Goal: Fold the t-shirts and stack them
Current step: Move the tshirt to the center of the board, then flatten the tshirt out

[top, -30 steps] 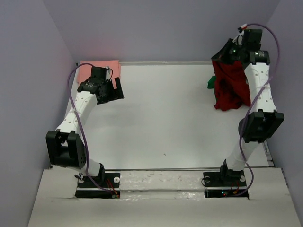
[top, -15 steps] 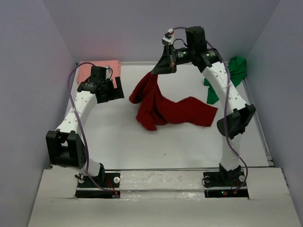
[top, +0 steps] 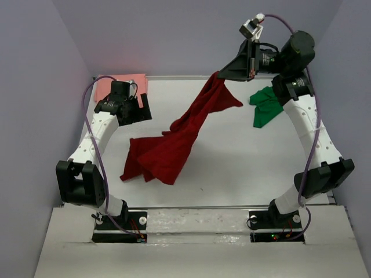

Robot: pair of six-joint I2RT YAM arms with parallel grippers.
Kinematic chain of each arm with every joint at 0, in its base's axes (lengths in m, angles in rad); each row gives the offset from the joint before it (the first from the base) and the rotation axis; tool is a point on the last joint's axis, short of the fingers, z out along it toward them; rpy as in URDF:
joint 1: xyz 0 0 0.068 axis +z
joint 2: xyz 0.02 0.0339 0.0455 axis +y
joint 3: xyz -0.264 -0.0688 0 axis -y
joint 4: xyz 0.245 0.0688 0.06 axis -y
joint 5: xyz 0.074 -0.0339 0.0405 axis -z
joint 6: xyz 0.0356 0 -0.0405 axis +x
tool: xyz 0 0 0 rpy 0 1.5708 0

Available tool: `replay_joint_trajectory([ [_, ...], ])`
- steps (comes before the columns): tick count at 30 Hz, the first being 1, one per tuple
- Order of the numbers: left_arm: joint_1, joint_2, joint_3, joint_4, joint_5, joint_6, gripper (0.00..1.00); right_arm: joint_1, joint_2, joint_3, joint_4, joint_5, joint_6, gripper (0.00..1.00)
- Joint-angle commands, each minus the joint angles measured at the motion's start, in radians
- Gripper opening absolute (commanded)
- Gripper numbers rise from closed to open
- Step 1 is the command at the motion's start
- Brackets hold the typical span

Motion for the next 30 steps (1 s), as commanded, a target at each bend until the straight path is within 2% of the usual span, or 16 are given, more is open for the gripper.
replay_joint_trajectory([
  [1,0.007,-0.056,0.006,0.005,-0.022,0.019,0.99,-0.025,0.046,-0.228,-0.132,0.057,-0.015,0.0],
  [4,0.007,-0.062,0.0,0.005,-0.029,0.021,0.99,-0.036,0.074,-0.203,-0.373,0.158,-0.255,0.0],
  [5,0.007,-0.063,0.002,0.003,-0.031,0.021,0.99,-0.046,0.092,-0.175,-0.574,0.251,-0.388,0.0],
  [6,0.007,-0.065,0.003,0.005,-0.031,0.022,0.99,-0.046,0.133,-0.147,-0.659,0.304,-0.452,0.0],
  [7,0.007,-0.065,0.005,0.003,-0.033,0.024,0.99,-0.046,0.158,-0.085,-0.819,0.358,-0.507,0.0],
  [8,0.007,-0.065,0.008,0.003,-0.034,0.025,0.99,-0.046,0.182,-0.051,-0.895,0.48,-0.599,0.0],
  [11,0.007,-0.063,0.022,-0.006,-0.043,0.031,0.99,-0.046,0.279,0.031,-1.091,0.646,-0.704,0.0],
  [14,0.009,-0.065,0.025,-0.008,-0.051,0.033,0.99,-0.056,0.342,0.119,-1.118,0.7,-0.742,0.0],
  [17,0.01,-0.062,0.023,-0.004,-0.048,0.033,0.99,-0.056,0.416,0.178,-1.08,0.653,-0.729,0.0],
  [20,0.013,-0.059,0.028,-0.003,-0.043,0.031,0.99,-0.031,0.463,0.238,-1.005,0.506,-0.66,0.0],
  [24,0.021,-0.045,0.049,-0.008,-0.043,0.033,0.99,0.061,0.658,0.423,-1.125,0.17,-0.704,0.0],
  [25,0.022,-0.043,0.051,-0.006,-0.042,0.033,0.99,0.082,0.69,0.466,-1.192,0.15,-0.753,0.0],
  [26,0.022,-0.039,0.052,-0.004,-0.037,0.031,0.99,0.113,0.715,0.552,-1.344,0.21,-0.864,0.0],
  [27,0.022,-0.036,0.055,-0.003,-0.037,0.028,0.99,0.113,0.723,0.551,-1.389,0.226,-0.908,0.0],
  [29,0.024,-0.031,0.062,-0.006,-0.034,0.027,0.99,0.113,0.688,0.408,-1.396,0.199,-0.942,0.0],
  [30,0.024,-0.033,0.063,-0.006,-0.036,0.025,0.99,0.124,0.675,0.393,-1.4,0.208,-0.946,0.0],
])
